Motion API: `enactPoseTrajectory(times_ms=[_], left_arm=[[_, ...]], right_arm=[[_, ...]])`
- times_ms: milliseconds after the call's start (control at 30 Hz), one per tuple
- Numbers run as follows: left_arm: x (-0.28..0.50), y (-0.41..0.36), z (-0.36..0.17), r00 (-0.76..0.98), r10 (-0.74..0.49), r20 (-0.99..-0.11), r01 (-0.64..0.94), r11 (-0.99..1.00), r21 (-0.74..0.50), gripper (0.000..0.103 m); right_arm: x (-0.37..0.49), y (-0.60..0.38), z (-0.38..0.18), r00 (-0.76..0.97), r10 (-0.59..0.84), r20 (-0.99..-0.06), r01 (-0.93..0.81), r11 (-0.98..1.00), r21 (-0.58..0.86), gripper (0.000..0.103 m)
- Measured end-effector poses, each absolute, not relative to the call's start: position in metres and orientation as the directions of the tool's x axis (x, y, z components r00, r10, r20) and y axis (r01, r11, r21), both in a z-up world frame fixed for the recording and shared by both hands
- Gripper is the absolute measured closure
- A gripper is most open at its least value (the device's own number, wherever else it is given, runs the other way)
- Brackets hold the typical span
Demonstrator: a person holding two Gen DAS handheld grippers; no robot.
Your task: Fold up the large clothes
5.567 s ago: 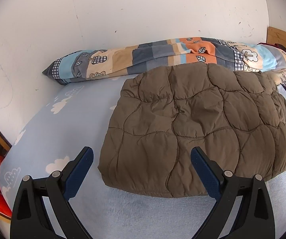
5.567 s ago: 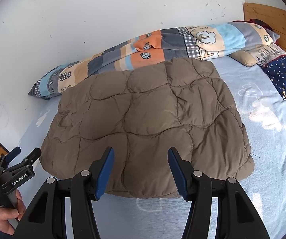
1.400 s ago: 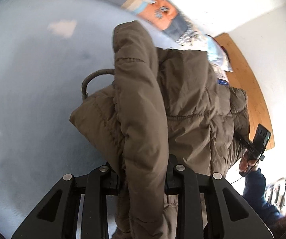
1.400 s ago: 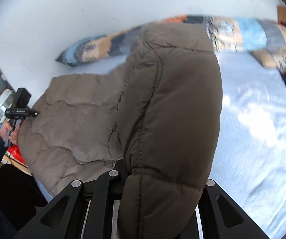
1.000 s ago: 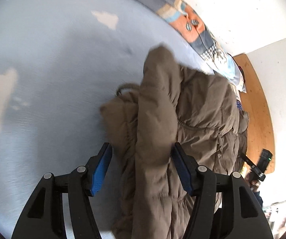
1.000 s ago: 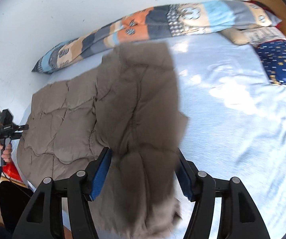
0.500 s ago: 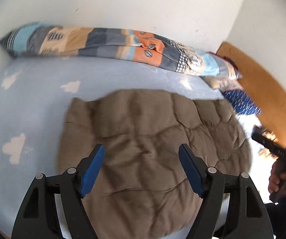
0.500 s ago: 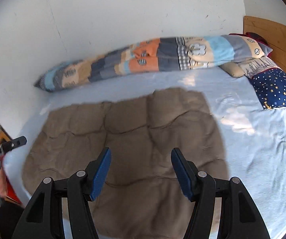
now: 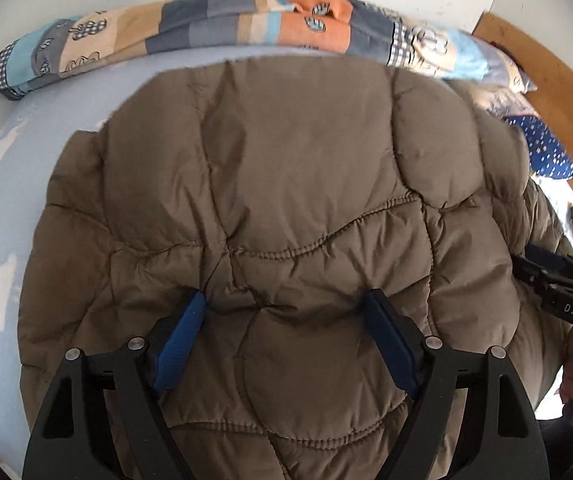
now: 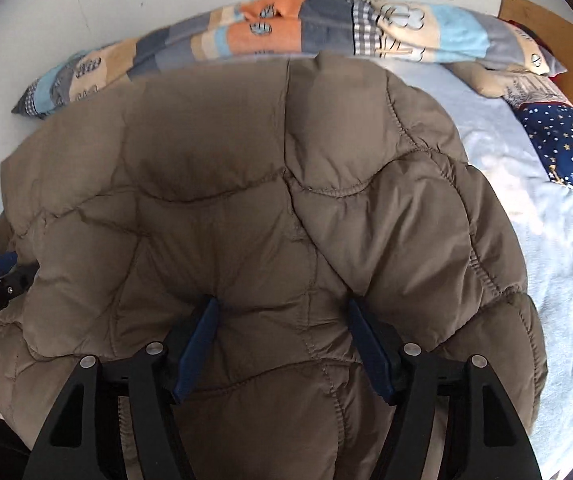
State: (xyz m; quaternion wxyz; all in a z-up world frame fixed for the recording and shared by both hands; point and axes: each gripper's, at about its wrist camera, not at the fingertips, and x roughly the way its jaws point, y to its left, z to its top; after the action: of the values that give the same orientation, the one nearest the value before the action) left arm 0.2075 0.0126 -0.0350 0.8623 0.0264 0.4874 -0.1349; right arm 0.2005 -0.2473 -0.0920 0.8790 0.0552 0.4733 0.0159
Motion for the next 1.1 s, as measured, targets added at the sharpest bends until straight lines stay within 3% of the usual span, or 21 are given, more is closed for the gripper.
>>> enactPoseTrajectory(times_ms=[300,567,700,833,1100], left_arm=[[0.223,0.016,-0.053,0.487,-0.198,-0.851,0.258,0.963,-0.076,0.011],[0.211,0.019,-0.052,0.568,-0.173,-0.805,0.232,0.972,-0.045,0.006],[0.192,0.025,-0.040,0.606,-0.161,-0.779,0.194,0.980,-0.052,0.006],[0.162,0.029,-0.023,0.644,-0.142,-0.752,0.176,0.984,-0.035,0.006],[0.076,0.036,-0.002,0.690,-0.147,-0.709,0.158,0.986,-0.051,0.006]], right_arm=[[0.207,-0.245,-0.102,0.541,0.067,-0.838,0.026,0.995,0.096,0.030],[0.185,-0.237,-0.090,0.613,0.039,-0.789,0.061,0.993,0.097,0.030],[0.159,-0.241,-0.069,0.662,0.121,-0.740,0.083,0.969,0.233,0.029],[0.122,-0.243,-0.056,0.693,0.137,-0.707,0.083,0.960,0.267,0.029],[0.070,-0.211,-0.056,0.687,0.097,-0.720,-0.001,0.991,0.133,0.029]])
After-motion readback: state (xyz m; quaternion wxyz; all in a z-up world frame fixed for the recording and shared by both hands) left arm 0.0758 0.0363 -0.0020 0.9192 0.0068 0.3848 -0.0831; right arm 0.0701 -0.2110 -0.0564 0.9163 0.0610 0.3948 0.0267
